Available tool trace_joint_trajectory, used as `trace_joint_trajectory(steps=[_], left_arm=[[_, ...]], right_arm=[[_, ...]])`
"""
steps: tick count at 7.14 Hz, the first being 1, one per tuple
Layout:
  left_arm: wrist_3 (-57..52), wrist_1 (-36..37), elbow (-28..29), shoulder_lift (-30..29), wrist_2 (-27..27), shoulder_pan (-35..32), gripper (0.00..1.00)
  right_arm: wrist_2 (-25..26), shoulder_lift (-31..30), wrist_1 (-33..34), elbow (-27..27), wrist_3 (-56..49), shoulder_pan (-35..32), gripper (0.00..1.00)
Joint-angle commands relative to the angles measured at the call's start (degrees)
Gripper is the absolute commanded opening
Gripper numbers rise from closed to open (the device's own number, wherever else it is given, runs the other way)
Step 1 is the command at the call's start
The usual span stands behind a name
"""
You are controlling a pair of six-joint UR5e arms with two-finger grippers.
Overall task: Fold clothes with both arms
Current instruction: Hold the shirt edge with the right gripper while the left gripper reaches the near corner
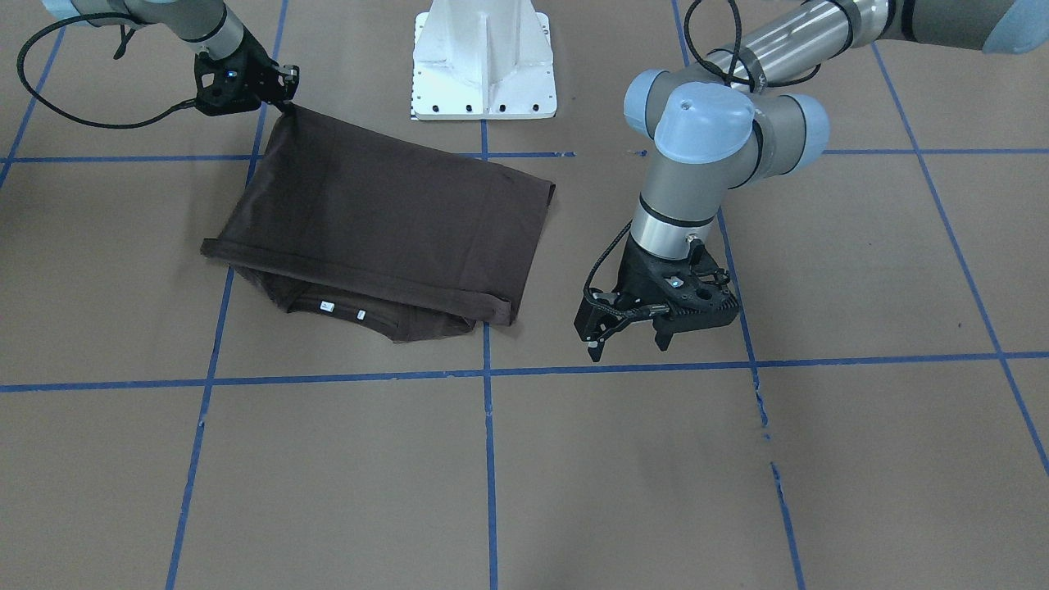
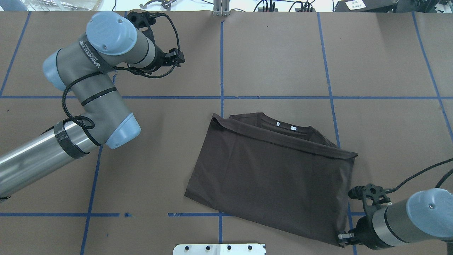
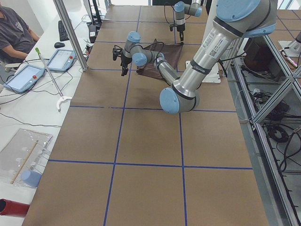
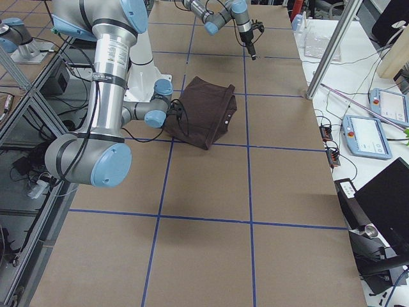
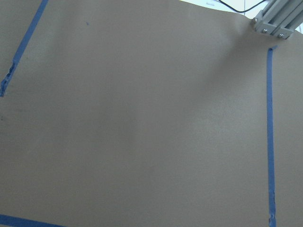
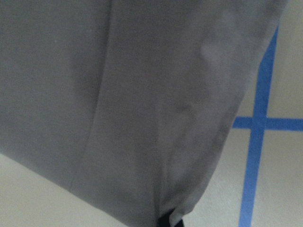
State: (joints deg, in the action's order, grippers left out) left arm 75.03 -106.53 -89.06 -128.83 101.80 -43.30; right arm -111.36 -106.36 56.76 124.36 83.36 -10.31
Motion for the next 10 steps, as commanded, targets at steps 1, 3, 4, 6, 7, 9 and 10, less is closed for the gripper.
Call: trace_joint_trajectory(steps=[1, 3, 4, 6, 7, 9, 10], left_arm=[[0.90, 0.00, -2.42, 1.47, 0.59, 0.93, 1.00], [9.98, 0.61, -9.33, 6.63, 4.19, 6.34, 1.00], [19.01, 2.19, -12.94, 8.93, 4.02, 12.47, 1.00], [34.06, 4.64, -14.73, 10.09, 2.80, 22.86, 0.99], [37.52, 6.75, -15.87, 10.09, 2.01, 25.78, 0.97], [41.14, 7.39, -16.06, 10.01, 2.00, 27.12, 0.91], [41.42, 7.39, -15.62, 10.00, 2.00, 28.34, 0.90]], right_arm=[[-0.97, -2.18, -0.15, 2.98, 0.92, 1.00, 1.00], [-1.49, 0.78, -0.24, 4.14, 0.92, -7.83, 1.00], [-1.58, 3.50, -0.24, 3.62, 0.84, -12.49, 1.00], [-1.85, 4.84, -0.24, 3.61, 0.31, -20.77, 1.00], [-1.85, 5.63, -0.24, 3.26, 0.13, -22.11, 1.00], [-1.93, 6.95, -0.24, 3.09, 0.39, -22.21, 1.00], [-1.93, 7.04, -0.24, 3.00, 0.48, -22.29, 1.00]])
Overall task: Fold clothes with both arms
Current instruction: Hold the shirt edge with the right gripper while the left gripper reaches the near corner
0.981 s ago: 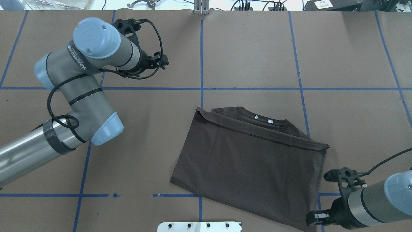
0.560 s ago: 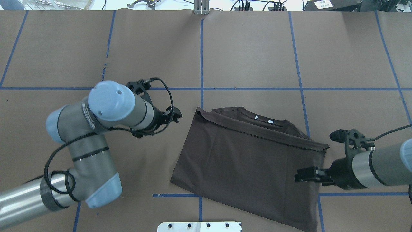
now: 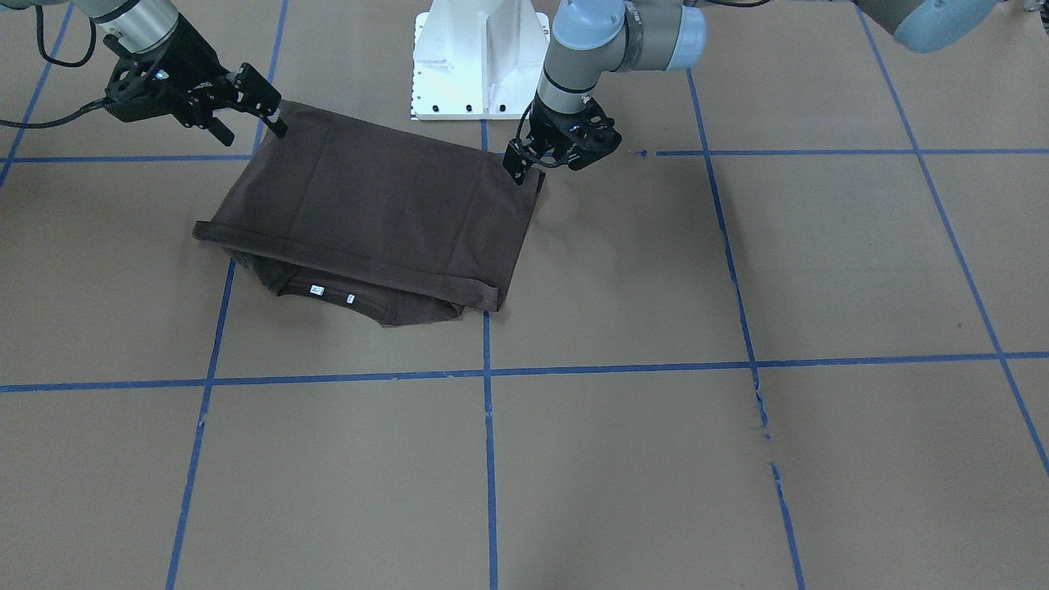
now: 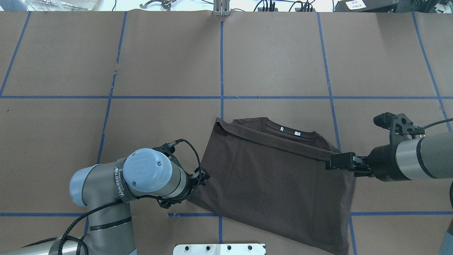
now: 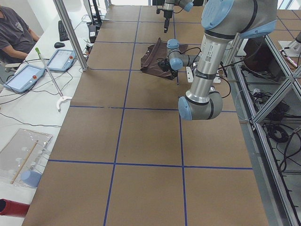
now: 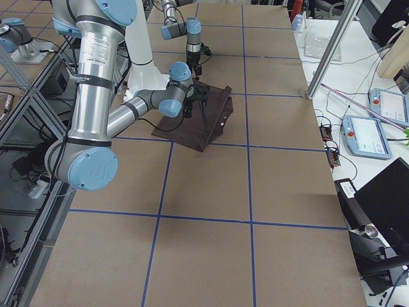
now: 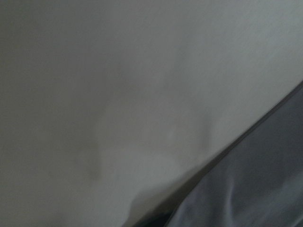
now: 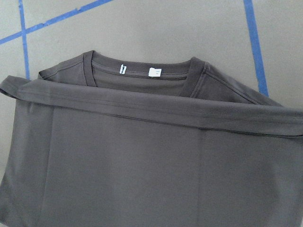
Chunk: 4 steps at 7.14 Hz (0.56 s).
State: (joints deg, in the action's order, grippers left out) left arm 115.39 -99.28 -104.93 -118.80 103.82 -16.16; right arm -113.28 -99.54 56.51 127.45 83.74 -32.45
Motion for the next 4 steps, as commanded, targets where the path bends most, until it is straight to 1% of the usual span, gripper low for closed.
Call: trace_joint_trajectory(steps=[1, 4], left_arm=[[0.98, 0.05, 0.95, -0.29, -0.11, 1.21, 0.89], [0.89, -0.65, 2.27, -1.16, -0.81, 1.30, 0.89]], right_arm=[[0.08, 0.22, 0.00, -0.53, 0.10, -0.24, 1.00], [-0.01, 0.93, 0.00, -1.23, 0.19, -0.33, 1.00]])
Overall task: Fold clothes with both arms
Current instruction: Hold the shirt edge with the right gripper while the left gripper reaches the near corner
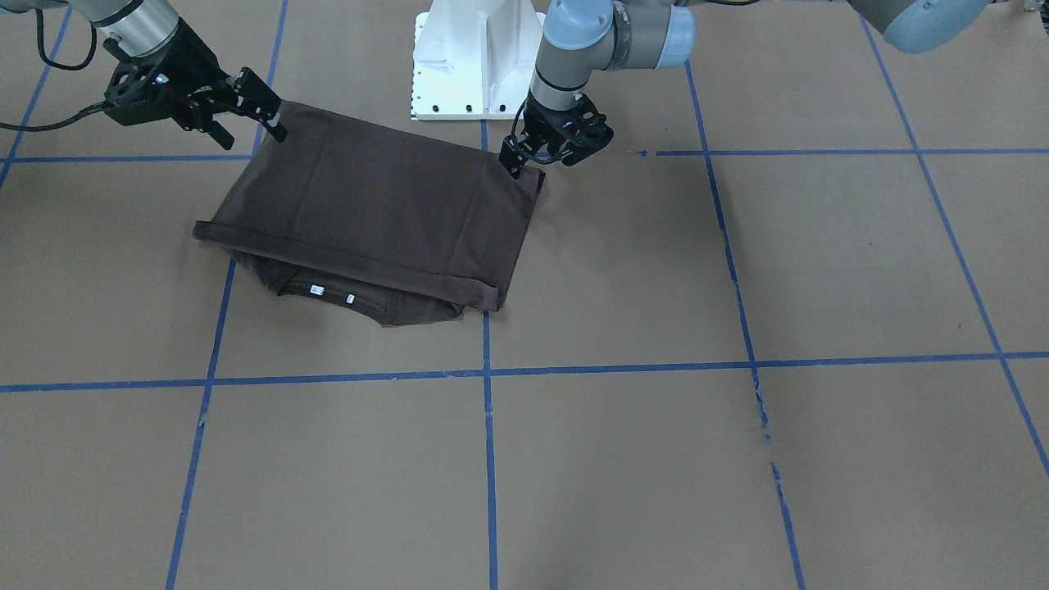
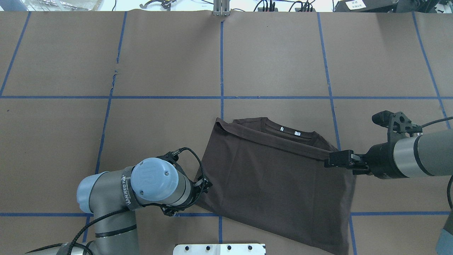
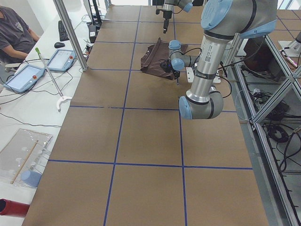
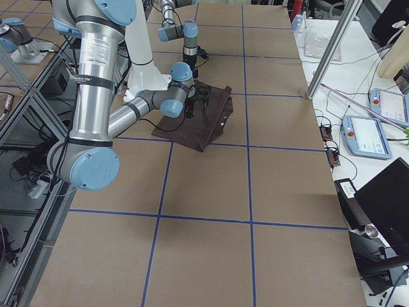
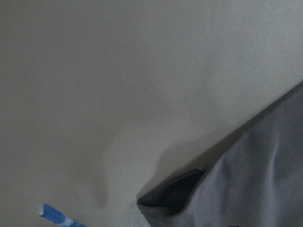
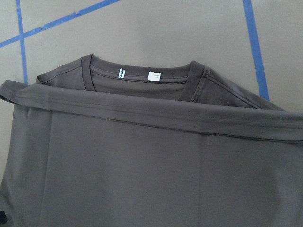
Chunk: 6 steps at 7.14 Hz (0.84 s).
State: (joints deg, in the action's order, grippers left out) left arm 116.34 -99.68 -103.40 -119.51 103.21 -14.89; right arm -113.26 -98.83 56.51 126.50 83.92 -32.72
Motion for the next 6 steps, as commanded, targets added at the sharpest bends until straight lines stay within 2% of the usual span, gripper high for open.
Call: trace_joint_trajectory(steps=[1, 2, 4, 6], left_arm=[[-0.06, -0.26, 1.00, -0.46, -0.81, 0.03, 0.86], [-0.06, -0.34, 1.01, -0.63, -0.81, 0.03, 0.73], [-0.67, -0.26, 1.01, -1.24, -0.81, 0.03, 0.02], [-1.03, -0.26, 0.57, -1.25, -0.81, -0.31, 0.00]], right_arm=[[-0.11, 0.21, 0.00, -0.37, 0.01, -0.06, 1.00], [-0.12, 0.21, 0.00, -0.38, 0.10, -0.06, 1.00], [-0.12, 0.04, 0.00, -0.64, 0.01, -0.15, 1.00], [-0.20, -0.22, 0.00, -0.55, 0.01, -0.24, 1.00]])
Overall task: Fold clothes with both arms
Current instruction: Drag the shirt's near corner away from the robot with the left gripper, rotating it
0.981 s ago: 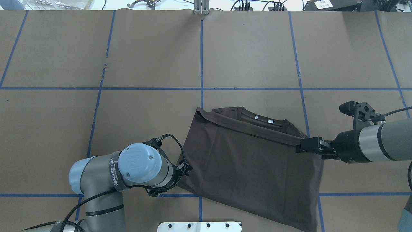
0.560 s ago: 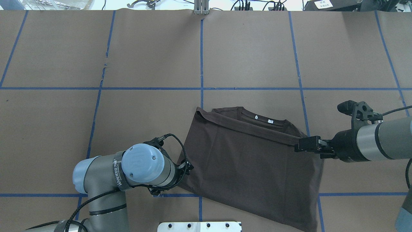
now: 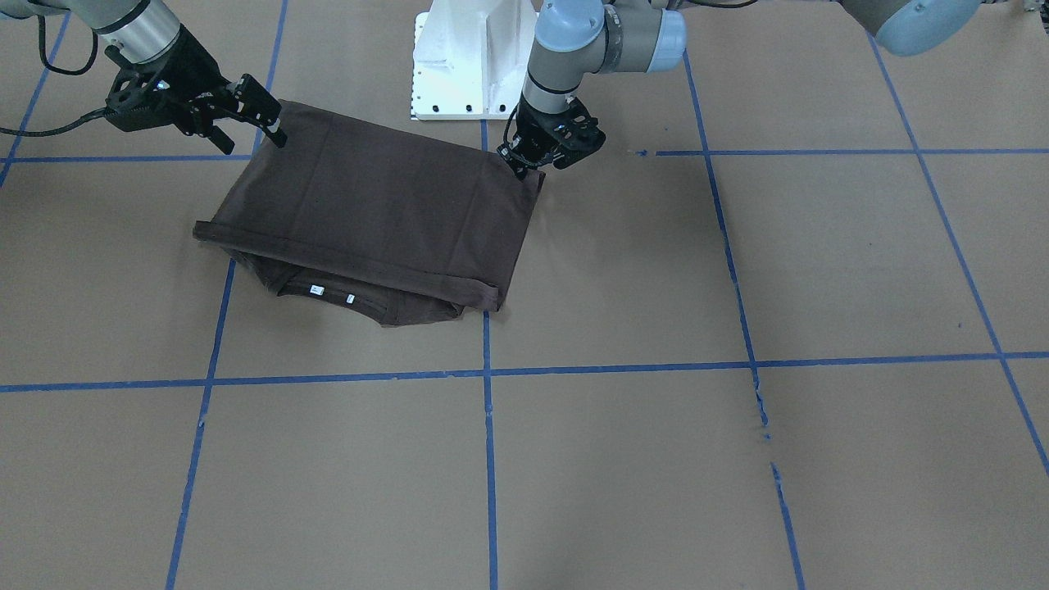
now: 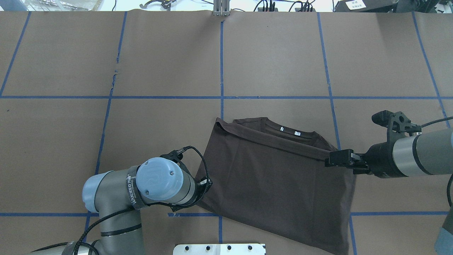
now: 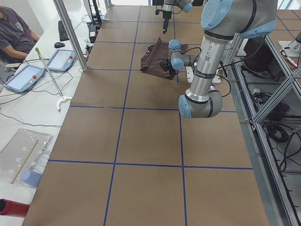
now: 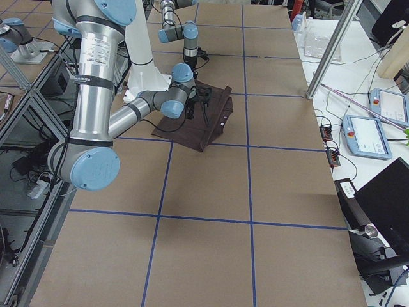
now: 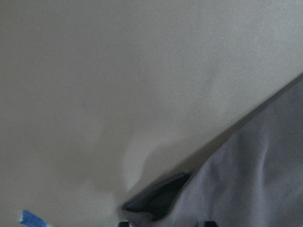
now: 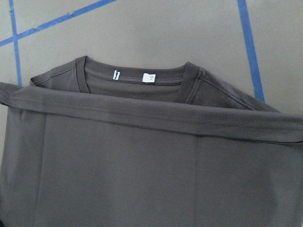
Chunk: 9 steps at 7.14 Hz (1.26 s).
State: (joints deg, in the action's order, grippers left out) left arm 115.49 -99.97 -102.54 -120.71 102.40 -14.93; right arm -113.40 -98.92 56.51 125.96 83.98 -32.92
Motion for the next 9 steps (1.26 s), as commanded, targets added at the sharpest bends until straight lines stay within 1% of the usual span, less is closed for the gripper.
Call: trace_joint_trajectory(steps=[1, 2, 4, 5, 7, 9], left_arm=[[-0.26, 0.30, -0.90, -0.05, 0.17, -1.40, 0.00], [-0.52, 0.57, -0.82, -0.05, 0.17, -3.77, 0.00], [-6.13, 0.57, 0.05, -0.40, 0.17, -9.13, 0.00], [-8.85, 0.22, 2.41, -2.14, 0.17, -11.93, 0.00], [-12.63, -0.22, 13.10, -8.81, 0.00, -17.30, 0.00], [-20.35, -5.47, 24.08, -12.86, -0.09, -24.06, 0.00]], right_arm=[[-0.07, -0.14, 0.00, -0.01, -0.05, -0.03, 1.00], [-0.07, -0.22, 0.00, -0.27, 0.04, -0.03, 1.00], [0.02, -0.23, 0.00, -0.36, 0.04, -0.03, 1.00], [0.02, -0.40, 0.00, -0.36, 0.04, -0.03, 1.00], [0.37, -0.49, 0.00, -0.45, 0.13, -0.12, 1.00], [0.72, -0.23, 0.00, -0.37, 0.21, -0.12, 1.00]])
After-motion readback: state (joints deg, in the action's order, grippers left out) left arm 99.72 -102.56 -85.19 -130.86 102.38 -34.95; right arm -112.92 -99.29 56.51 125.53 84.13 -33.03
